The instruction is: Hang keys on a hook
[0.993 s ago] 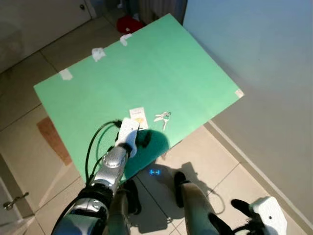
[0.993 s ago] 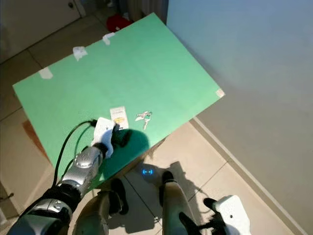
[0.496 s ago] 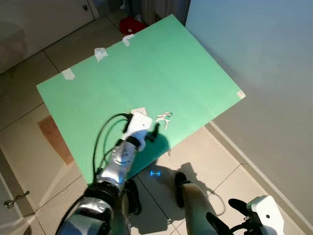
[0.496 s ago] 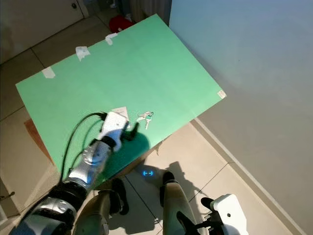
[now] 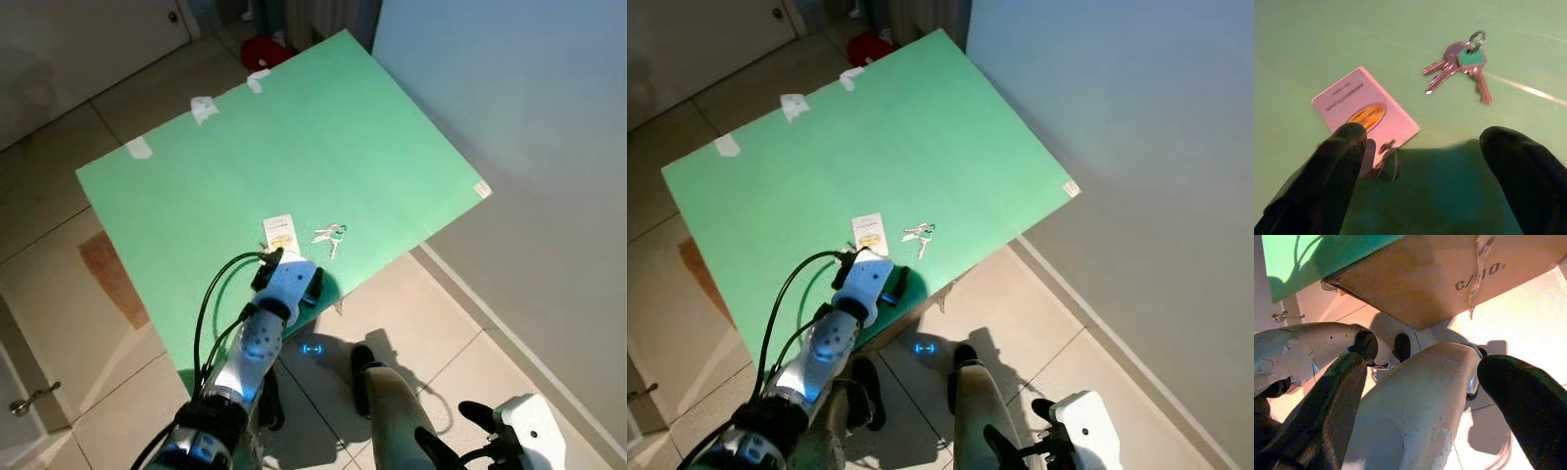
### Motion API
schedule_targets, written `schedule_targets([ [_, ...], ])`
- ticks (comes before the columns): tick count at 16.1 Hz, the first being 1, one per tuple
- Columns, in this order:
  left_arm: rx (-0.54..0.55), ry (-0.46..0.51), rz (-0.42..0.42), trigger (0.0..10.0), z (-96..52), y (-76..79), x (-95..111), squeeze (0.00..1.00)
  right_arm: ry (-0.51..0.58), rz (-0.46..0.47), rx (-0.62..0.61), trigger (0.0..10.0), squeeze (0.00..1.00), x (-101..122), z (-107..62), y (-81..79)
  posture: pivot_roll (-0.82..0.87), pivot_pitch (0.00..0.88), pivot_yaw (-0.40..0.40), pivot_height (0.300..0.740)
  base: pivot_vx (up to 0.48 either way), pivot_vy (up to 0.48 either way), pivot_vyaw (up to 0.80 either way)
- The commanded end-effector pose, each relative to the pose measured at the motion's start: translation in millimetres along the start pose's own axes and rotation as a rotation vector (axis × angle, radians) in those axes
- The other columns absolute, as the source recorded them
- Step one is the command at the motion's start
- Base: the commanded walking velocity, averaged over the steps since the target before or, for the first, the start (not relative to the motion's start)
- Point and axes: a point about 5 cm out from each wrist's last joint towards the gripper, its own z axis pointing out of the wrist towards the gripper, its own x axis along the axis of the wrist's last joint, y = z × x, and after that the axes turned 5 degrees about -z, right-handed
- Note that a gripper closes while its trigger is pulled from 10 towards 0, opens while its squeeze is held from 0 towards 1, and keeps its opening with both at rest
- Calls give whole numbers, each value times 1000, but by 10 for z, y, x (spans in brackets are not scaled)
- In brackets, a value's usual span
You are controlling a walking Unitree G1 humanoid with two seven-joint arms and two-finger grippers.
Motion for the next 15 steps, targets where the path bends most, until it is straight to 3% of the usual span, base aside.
schedule_targets([
  [1,7,-27,14,10000,-56,29,-90,0,-33,15,10,10000,0,-86,-12,-21,-459,369,18,740,0,0,0],
  [7,-12,-98,-14,10000,-16,17,-195,0,-39,7,14,10000,0,-141,-23,6,-463,369,13,740,0,0,0],
  [9,17,-162,-22,10000,13,-79,-285,0,-42,8,16,10000,0,-159,-27,-2,-472,375,14,740,0,0,0],
  [15,-14,-169,11,10000,83,-72,-256,0,-47,12,8,10000,0,-192,-48,-4,-483,385,14,740,0,0,0],
])
